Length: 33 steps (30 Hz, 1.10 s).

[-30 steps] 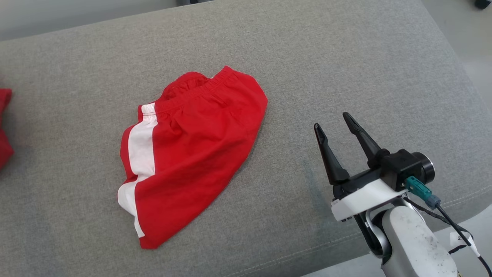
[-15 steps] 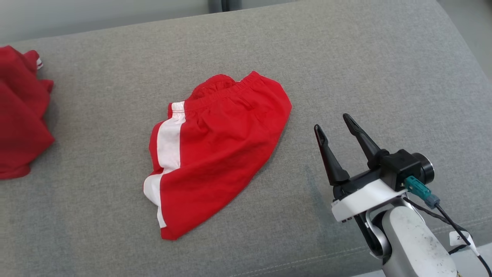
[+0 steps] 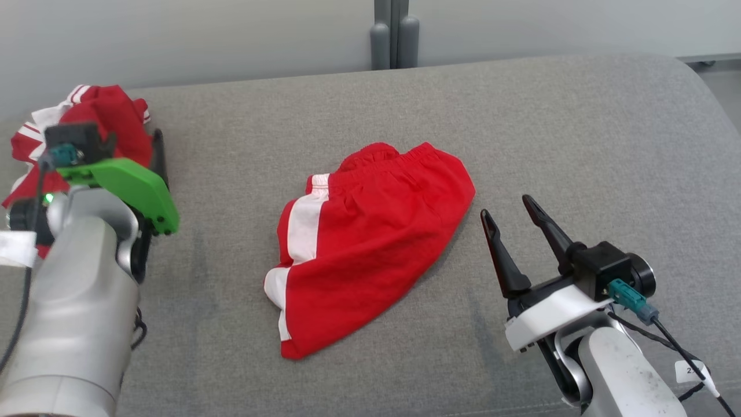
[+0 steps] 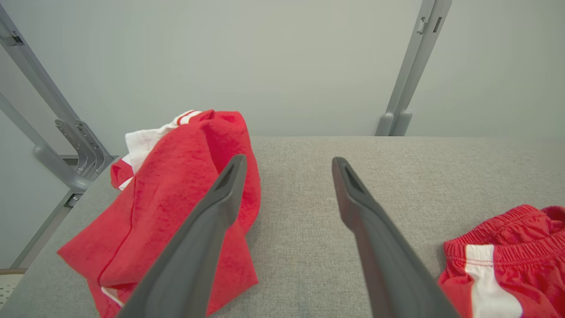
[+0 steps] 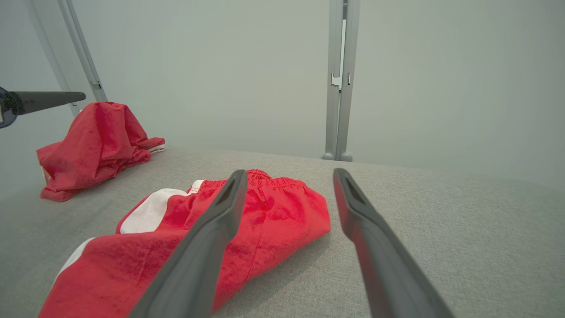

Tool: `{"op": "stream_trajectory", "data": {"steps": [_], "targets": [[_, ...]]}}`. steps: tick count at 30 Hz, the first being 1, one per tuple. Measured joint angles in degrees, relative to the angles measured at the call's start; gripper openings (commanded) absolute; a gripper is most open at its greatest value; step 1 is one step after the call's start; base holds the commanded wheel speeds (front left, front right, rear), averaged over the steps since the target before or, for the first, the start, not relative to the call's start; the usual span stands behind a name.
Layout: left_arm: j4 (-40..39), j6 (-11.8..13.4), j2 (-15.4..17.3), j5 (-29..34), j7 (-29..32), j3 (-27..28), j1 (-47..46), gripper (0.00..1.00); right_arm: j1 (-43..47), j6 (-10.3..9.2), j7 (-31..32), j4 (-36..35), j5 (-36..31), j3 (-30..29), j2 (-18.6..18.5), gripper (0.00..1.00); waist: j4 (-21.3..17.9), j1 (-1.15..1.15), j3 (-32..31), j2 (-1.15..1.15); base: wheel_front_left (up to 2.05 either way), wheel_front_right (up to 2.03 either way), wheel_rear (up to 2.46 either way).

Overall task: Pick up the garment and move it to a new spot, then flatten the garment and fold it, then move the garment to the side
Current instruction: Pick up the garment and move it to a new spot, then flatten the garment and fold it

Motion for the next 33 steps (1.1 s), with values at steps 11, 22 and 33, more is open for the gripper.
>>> {"op": "stream_trajectory", "data": {"steps": [11, 22, 33], "targets": [[2.1, -2.2, -5.4, -3.8, -0.6, 0.5, 9.8, 1.0, 2.4, 0.64, 0.0, 0.9, 0.1, 2.8, 0.1, 1.0, 1.4, 0.0, -5.5, 0.0, 0.0, 0.0, 0.0], [4.0, -2.0, -7.8, -6.1, -0.1, 1.0, 12.3, 1.0, 2.5, 0.6, 0.0, 0.2, 0.0, 2.9, 0.1, 1.0, -5.1, 0.0, -3.9, 0.0, 0.0, 0.0, 0.0], [2.7, -3.3, -8.0, -7.6, 1.1, 0.5, 12.1, 1.0, 2.0, 0.51, 0.0, -1.1, -0.1, 1.4, 0.0, 1.0, -12.0, 0.0, 0.2, 0.0, 0.0, 0.0, 0.0]]}}
